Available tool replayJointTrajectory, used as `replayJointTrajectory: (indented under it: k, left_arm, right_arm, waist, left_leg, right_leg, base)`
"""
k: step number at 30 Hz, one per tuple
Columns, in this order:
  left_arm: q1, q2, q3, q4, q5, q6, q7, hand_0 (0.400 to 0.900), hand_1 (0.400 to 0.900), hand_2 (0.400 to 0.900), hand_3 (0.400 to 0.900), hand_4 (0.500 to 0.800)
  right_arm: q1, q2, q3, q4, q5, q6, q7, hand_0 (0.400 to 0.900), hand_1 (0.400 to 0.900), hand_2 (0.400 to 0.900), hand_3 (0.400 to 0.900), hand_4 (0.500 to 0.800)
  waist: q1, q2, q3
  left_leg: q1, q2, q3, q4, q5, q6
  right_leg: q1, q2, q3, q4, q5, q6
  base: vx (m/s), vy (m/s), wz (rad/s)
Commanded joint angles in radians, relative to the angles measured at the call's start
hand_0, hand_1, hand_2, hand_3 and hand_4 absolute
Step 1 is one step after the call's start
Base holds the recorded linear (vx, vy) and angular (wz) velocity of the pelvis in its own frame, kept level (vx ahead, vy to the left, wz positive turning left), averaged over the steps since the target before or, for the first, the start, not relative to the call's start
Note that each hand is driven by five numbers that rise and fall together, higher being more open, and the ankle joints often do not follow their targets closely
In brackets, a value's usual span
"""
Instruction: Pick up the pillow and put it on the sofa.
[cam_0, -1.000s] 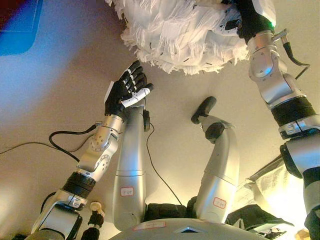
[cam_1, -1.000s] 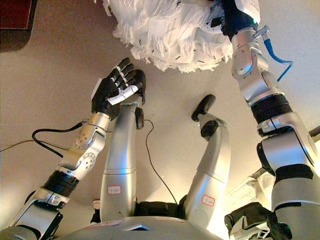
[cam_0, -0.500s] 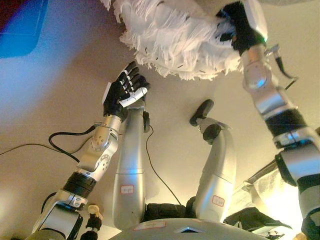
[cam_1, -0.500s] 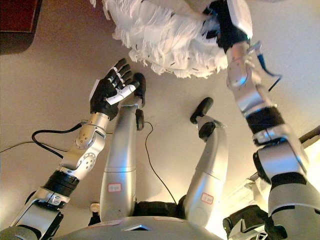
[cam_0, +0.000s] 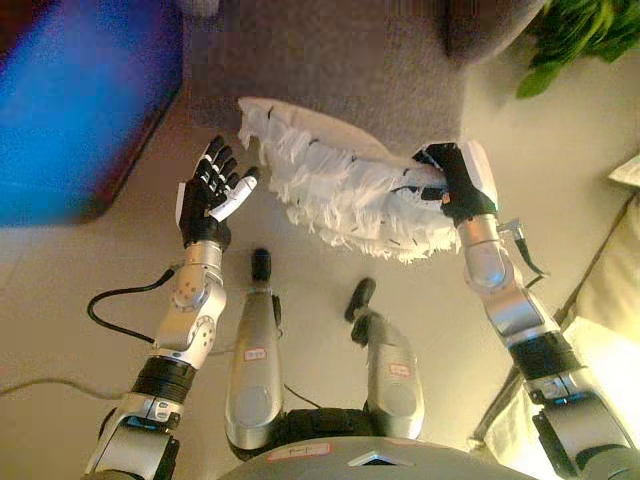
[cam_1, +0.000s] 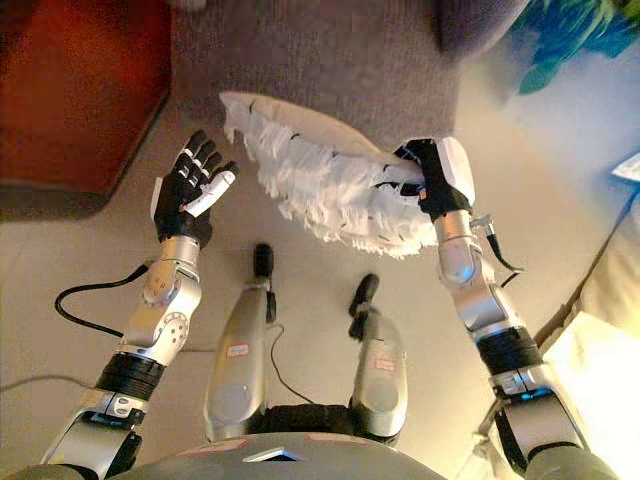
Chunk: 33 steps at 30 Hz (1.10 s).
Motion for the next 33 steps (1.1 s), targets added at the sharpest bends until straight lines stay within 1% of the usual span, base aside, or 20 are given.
replayJointTrajectory:
  k: [1, 2, 3, 4, 5, 8, 9, 11, 13, 16, 19, 20, 21, 23, 24, 28, 32, 33]
  left_arm:
    - [0.071, -0.021, 0.041, -0.070, 0.062, -0.066, -0.048, 0.900, 0.900, 0.900, 0.900, 0.800]
    - [0.106, -0.025, 0.064, -0.079, 0.069, -0.053, -0.070, 0.900, 0.900, 0.900, 0.900, 0.800]
    - [0.123, -0.026, 0.070, -0.087, 0.068, -0.049, -0.081, 0.900, 0.900, 0.900, 0.900, 0.800]
    - [0.126, -0.026, 0.071, -0.089, 0.068, -0.048, -0.082, 0.900, 0.900, 0.900, 0.900, 0.800]
    - [0.153, -0.036, 0.084, -0.094, 0.065, -0.037, -0.096, 0.900, 0.900, 0.900, 0.900, 0.800]
    - [0.188, -0.055, 0.097, -0.107, 0.052, -0.030, -0.108, 0.900, 0.900, 0.900, 0.900, 0.800]
    - [0.189, -0.055, 0.098, -0.108, 0.052, -0.029, -0.108, 0.900, 0.900, 0.900, 0.900, 0.800]
    - [0.225, -0.052, 0.105, -0.129, 0.041, -0.022, -0.134, 0.900, 0.900, 0.900, 0.900, 0.800]
    - [0.251, -0.041, 0.107, -0.153, 0.030, -0.014, -0.151, 0.900, 0.900, 0.900, 0.900, 0.800]
    - [0.285, -0.030, 0.113, -0.190, 0.014, -0.012, -0.178, 0.900, 0.900, 0.900, 0.900, 0.800]
    - [0.299, -0.016, 0.109, -0.195, -0.009, -0.009, -0.189, 0.900, 0.900, 0.900, 0.900, 0.800]
    - [0.298, -0.018, 0.111, -0.195, -0.010, -0.009, -0.189, 0.900, 0.900, 0.900, 0.900, 0.800]
    - [0.296, 0.002, 0.089, -0.193, -0.028, -0.014, -0.194, 0.900, 0.900, 0.900, 0.900, 0.800]
    - [0.285, 0.019, 0.067, -0.198, -0.045, -0.018, -0.203, 0.900, 0.900, 0.900, 0.900, 0.800]
    - [0.276, 0.034, 0.054, -0.202, -0.056, -0.022, -0.205, 0.900, 0.900, 0.900, 0.900, 0.800]
    - [0.234, 0.071, 0.018, -0.206, -0.081, -0.031, -0.206, 0.900, 0.900, 0.900, 0.900, 0.800]
    - [0.198, 0.107, -0.020, -0.228, -0.100, -0.033, -0.227, 0.900, 0.900, 0.900, 0.900, 0.800]
    - [0.188, 0.120, -0.034, -0.237, -0.104, -0.035, -0.235, 0.900, 0.900, 0.900, 0.900, 0.800]
  right_arm:
    - [-0.016, -0.027, -0.164, -0.217, 0.076, -0.204, -0.031, 0.400, 0.400, 0.400, 0.400, 0.500]
    - [-0.006, -0.031, -0.201, -0.250, 0.096, -0.210, -0.013, 0.400, 0.400, 0.400, 0.400, 0.500]
    - [-0.013, -0.028, -0.211, -0.254, 0.123, -0.212, -0.006, 0.400, 0.400, 0.400, 0.400, 0.500]
    - [-0.012, -0.028, -0.210, -0.255, 0.124, -0.211, -0.005, 0.400, 0.400, 0.400, 0.400, 0.500]
    - [-0.022, -0.025, -0.228, -0.248, 0.150, -0.207, 0.000, 0.400, 0.400, 0.400, 0.400, 0.500]
    - [-0.056, -0.048, -0.246, -0.217, 0.188, -0.199, 0.002, 0.400, 0.400, 0.400, 0.400, 0.500]
    - [-0.056, -0.049, -0.245, -0.215, 0.189, -0.199, 0.002, 0.400, 0.400, 0.400, 0.400, 0.500]
    - [-0.096, -0.083, -0.250, -0.135, 0.268, -0.187, 0.012, 0.400, 0.400, 0.400, 0.400, 0.500]
    - [-0.147, -0.106, -0.222, -0.059, 0.328, -0.183, 0.019, 0.400, 0.400, 0.400, 0.400, 0.500]
    - [-0.242, -0.171, -0.183, 0.033, 0.352, -0.171, 0.018, 0.400, 0.400, 0.400, 0.400, 0.500]
    - [-0.349, -0.229, -0.138, 0.164, 0.377, -0.160, 0.002, 0.400, 0.400, 0.400, 0.400, 0.500]
    - [-0.357, -0.231, -0.133, 0.171, 0.379, -0.163, 0.002, 0.400, 0.400, 0.400, 0.400, 0.500]
    - [-0.466, -0.276, -0.075, 0.314, 0.401, -0.146, -0.011, 0.400, 0.400, 0.400, 0.400, 0.500]
    - [-0.599, -0.310, -0.008, 0.467, 0.424, -0.137, -0.027, 0.400, 0.400, 0.400, 0.400, 0.500]
    - [-0.684, -0.329, 0.039, 0.573, 0.434, -0.134, -0.037, 0.400, 0.400, 0.400, 0.400, 0.500]
    - [-0.896, -0.357, 0.128, 0.847, 0.507, -0.120, -0.057, 0.400, 0.400, 0.400, 0.400, 0.500]
    - [-1.060, -0.430, 0.251, 1.111, 0.499, -0.076, -0.025, 0.400, 0.400, 0.400, 0.400, 0.500]
    - [-1.106, -0.463, 0.288, 1.178, 0.479, -0.053, -0.024, 0.600, 0.600, 0.600, 0.600, 0.620]
  waist:
    - [-0.011, 0.008, -0.295]
    - [-0.014, 0.008, -0.349]
    - [-0.014, 0.008, -0.375]
    - [-0.012, 0.007, -0.372]
    - [-0.009, 0.005, -0.413]
    - [0.004, -0.003, -0.456]
    - [0.004, -0.003, -0.456]
    - [0.020, -0.018, -0.474]
    - [0.040, -0.028, -0.475]
    - [0.072, -0.040, -0.463]
    - [0.102, -0.048, -0.449]
    - [0.100, -0.046, -0.448]
    - [0.130, -0.051, -0.430]
    - [0.153, -0.049, -0.411]
    - [0.170, -0.046, -0.397]
    - [0.214, -0.028, -0.357]
    - [0.260, -0.004, -0.323]
    - [0.277, 0.002, -0.315]
  left_leg:
    - [0.111, 0.041, -0.012, -0.185, 0.078, -0.063]
    - [0.166, 0.035, 0.012, -0.221, 0.073, -0.060]
    - [0.196, 0.032, 0.028, -0.243, 0.071, -0.058]
    - [0.207, 0.032, 0.032, -0.250, 0.073, -0.058]
    - [0.244, 0.027, 0.049, -0.273, 0.067, -0.051]
    - [0.297, 0.011, 0.075, -0.338, 0.079, -0.045]
    - [0.300, 0.010, 0.076, -0.342, 0.081, -0.045]
    - [0.317, 0.009, 0.074, -0.342, 0.078, -0.039]
    - [0.321, 0.009, 0.073, -0.333, 0.070, -0.035]
    - [0.319, 0.011, 0.071, -0.336, 0.073, -0.036]
    - [0.300, 0.011, 0.055, -0.336, 0.081, -0.040]
    - [0.299, 0.011, 0.054, -0.335, 0.081, -0.041]
    - [0.279, 0.010, 0.042, -0.330, 0.088, -0.043]
    - [0.258, 0.007, 0.028, -0.327, 0.096, -0.047]
    - [0.247, 0.006, 0.020, -0.326, 0.098, -0.051]
    - [0.188, -0.001, -0.018, -0.316, 0.113, -0.058]
    - [0.139, -0.014, -0.056, -0.304, 0.124, -0.063]
    - [0.121, -0.017, -0.067, -0.302, 0.128, -0.065]
  right_leg:
    - [0.106, -0.026, -0.042, -0.104, 0.074, 0.059]
    - [0.142, -0.023, -0.047, -0.135, 0.086, 0.065]
    - [0.160, -0.023, -0.048, -0.154, 0.094, 0.069]
    - [0.167, -0.023, -0.046, -0.160, 0.096, 0.070]
    - [0.187, -0.024, -0.045, -0.174, 0.099, 0.073]
    - [0.215, -0.033, -0.048, -0.188, 0.106, 0.079]
    - [0.216, -0.034, -0.048, -0.189, 0.106, 0.079]
    - [0.226, -0.036, -0.051, -0.176, 0.107, 0.079]
    - [0.233, -0.036, -0.045, -0.176, 0.110, 0.077]
    - [0.240, -0.032, -0.052, -0.188, 0.108, 0.074]
    - [0.238, -0.030, -0.070, -0.191, 0.107, 0.072]
    - [0.238, -0.030, -0.070, -0.191, 0.107, 0.072]
    - [0.233, -0.029, -0.083, -0.193, 0.105, 0.070]
    - [0.229, -0.026, -0.094, -0.196, 0.104, 0.068]
    - [0.230, -0.024, -0.103, -0.197, 0.101, 0.068]
    - [0.211, -0.024, -0.136, -0.199, 0.102, 0.067]
    - [0.197, -0.024, -0.170, -0.203, 0.100, 0.069]
    - [0.191, -0.024, -0.178, -0.208, 0.100, 0.070]
  base:
    - [0.15, 0.079, -0.21]
    - [0.12, 0.085, -0.24]
    - [0.14, 0.080, -0.27]
    - [0.11, 0.082, -0.26]
    - [0.10, 0.075, -0.19]
    - [0.08, 0.069, -0.05]
    - [0.06, 0.028, 0.09]
    - [0.08, 0.002, 0.09]
    - [0.06, -0.022, 0.02]
    - [0.03, -0.026, 0.09]
    - [0.01, -0.034, 0.23]
    - [-0.02, -0.041, 0.32]
    - [-0.04, -0.039, 0.29]
    - [-0.04, -0.046, 0.32]
    - [-0.05, -0.042, 0.33]
    - [-0.03, -0.042, 0.33]
    - [0.01, -0.050, 0.40]
    - [-0.01, -0.057, 0.40]
